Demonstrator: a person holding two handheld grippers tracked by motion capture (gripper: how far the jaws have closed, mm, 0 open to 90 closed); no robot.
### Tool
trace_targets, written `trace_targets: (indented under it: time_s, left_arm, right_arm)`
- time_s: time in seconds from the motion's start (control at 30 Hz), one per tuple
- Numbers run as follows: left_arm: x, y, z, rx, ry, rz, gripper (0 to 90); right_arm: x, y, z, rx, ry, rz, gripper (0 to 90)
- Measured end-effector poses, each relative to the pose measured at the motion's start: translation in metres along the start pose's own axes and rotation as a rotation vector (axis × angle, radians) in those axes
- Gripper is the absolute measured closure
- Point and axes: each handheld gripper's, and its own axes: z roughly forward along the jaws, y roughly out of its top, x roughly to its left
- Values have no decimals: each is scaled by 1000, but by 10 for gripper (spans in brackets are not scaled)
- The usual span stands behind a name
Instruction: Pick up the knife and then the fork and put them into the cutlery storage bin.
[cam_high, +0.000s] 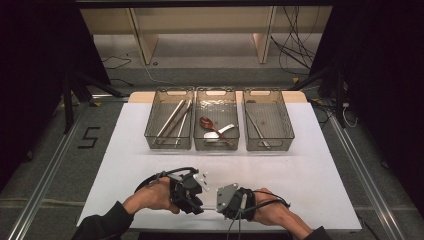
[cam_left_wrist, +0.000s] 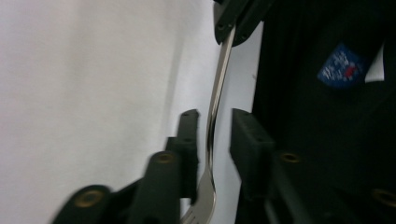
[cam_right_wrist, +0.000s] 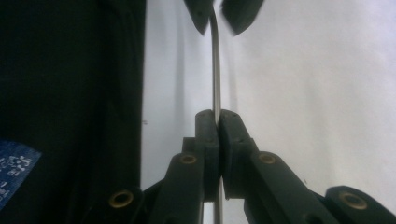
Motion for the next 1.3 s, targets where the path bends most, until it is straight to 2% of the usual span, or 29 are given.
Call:
trace_targets:
  time_s: [0.07,0.13,0.27,0.4,0.57,0.63,0.77,0.97,1.3]
  left_arm:
    - [3,-2,-5,-44,18,-18,594]
    - [5,-2,-11,-87,53,-32,552]
    - [7,-3,-20,-152,124,-59,436]
    - [11,-6,-25,-215,177,-106,358]
    - [15,-12,-33,-284,214,-155,275]
    - [17,-15,-36,-320,238,-167,256]
    - [20,-23,-42,-390,258,-203,238]
    - [22,-30,-48,-454,280,-240,225]
    - [23,-39,-46,-472,305,-256,193]
  right_arm:
    - [-3,-2,-2,3,-15,17,879]
    - [-7,-5,-5,6,-28,32,879]
    - [-13,-10,-8,3,-49,51,878]
    - [-17,-16,-9,23,-73,64,878]
    - [-24,-22,-12,36,-99,99,877]
    - [-28,-26,-14,40,-119,121,877]
    - [-37,-35,-18,42,-157,169,878]
    - [-47,-46,-24,26,-198,222,877]
    - [-55,-54,-32,3,-221,275,877]
